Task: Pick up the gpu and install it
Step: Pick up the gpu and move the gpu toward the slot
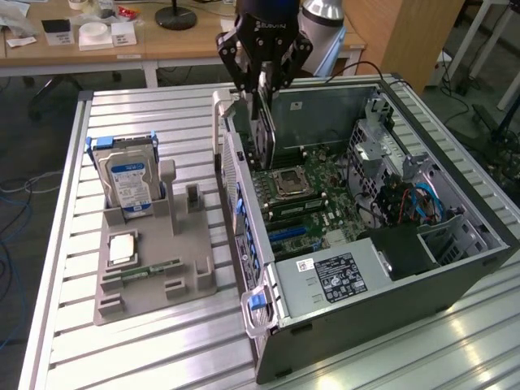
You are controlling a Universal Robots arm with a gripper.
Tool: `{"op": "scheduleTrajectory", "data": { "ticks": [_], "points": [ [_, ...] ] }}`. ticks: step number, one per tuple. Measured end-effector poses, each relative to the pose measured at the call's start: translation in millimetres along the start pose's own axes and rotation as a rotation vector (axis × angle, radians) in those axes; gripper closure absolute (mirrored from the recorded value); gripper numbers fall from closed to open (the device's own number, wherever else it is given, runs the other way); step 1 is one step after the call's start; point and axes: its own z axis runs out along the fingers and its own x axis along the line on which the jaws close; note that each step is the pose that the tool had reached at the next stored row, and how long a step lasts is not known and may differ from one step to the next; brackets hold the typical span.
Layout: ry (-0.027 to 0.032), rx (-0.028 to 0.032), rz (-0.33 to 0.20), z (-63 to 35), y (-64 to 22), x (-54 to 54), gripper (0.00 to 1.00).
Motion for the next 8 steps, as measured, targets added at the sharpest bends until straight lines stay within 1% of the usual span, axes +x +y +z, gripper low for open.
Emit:
{"op": "scheduleTrajectory", "data": {
  "ticks": [8],
  "points": [
    [0.0, -0.0001, 0.0, 0.5, 0.7, -25.2, 0.73]
  ]
}}
